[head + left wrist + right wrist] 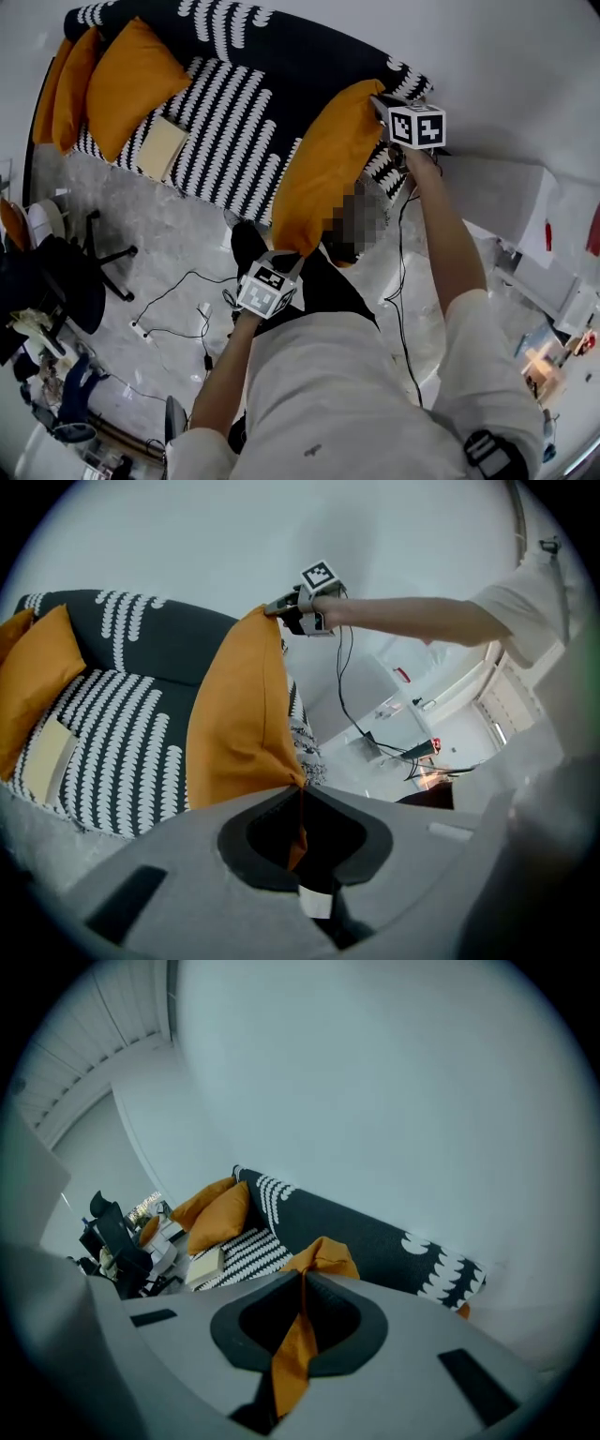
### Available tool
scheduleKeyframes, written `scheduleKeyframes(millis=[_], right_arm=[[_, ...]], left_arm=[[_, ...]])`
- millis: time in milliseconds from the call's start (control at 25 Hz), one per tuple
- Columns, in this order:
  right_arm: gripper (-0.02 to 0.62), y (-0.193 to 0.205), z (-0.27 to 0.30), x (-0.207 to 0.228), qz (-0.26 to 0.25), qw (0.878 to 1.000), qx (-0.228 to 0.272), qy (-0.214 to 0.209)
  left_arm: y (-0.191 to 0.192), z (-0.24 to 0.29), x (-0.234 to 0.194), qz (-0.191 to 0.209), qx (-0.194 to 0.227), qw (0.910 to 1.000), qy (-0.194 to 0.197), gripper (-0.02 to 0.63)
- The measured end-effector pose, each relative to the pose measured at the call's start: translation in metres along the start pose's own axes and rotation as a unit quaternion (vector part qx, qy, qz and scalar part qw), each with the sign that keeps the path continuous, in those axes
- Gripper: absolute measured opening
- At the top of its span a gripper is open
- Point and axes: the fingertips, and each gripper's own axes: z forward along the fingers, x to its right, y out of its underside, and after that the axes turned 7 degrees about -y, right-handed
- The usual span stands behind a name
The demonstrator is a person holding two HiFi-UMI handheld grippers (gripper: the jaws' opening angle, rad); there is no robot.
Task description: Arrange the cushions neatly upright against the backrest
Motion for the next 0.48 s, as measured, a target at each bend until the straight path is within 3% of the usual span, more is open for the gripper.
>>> scheduleKeyframes(millis=[280, 480], right_arm=[[0.023, 0.039, -0.004, 0.045, 0.041, 0.998, -0.007, 0.040], [0.025, 0.060, -0.024, 0.072, 0.061, 0.994, -0.028, 0.081]], left_arm=[[0.004, 0.056, 0.045, 0.007, -0.048, 0.9959, 0.076, 0.023], [0.009, 0.083, 0.079, 0.032, -0.102, 0.9871, 0.119, 0.023]])
